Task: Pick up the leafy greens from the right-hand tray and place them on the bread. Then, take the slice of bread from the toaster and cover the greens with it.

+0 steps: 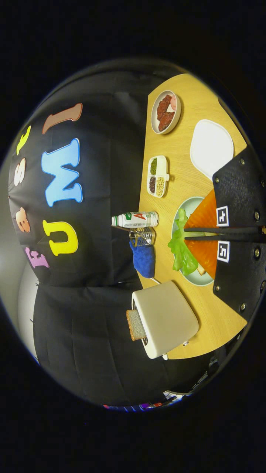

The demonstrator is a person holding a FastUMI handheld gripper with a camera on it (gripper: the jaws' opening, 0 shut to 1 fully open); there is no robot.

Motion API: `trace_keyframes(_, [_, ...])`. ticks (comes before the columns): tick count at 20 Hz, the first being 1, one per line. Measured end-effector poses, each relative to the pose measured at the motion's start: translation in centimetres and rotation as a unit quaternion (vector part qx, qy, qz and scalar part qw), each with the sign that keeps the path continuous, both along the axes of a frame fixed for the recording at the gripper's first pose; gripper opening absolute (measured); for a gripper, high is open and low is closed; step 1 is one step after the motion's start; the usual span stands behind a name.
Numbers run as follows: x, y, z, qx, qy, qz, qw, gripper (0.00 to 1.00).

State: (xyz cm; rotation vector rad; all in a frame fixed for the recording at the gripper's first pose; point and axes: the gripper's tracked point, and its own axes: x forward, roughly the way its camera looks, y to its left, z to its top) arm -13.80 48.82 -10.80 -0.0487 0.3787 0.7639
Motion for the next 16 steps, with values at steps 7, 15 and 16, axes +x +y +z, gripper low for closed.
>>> trace_keyframes(7, [0.0, 1.6, -4.6, -0.012, 0.041, -0.006, 0.999, 0.0])
trace_keyframes(15, [-0.4, 0.5, -4.9, -0.021, 0.026, -0.029, 0.999, 0.14])
trace_keyframes(16, [-0.3, 0.3, -4.9, -0.02, 0.021, -0.035, 0.999, 0.19])
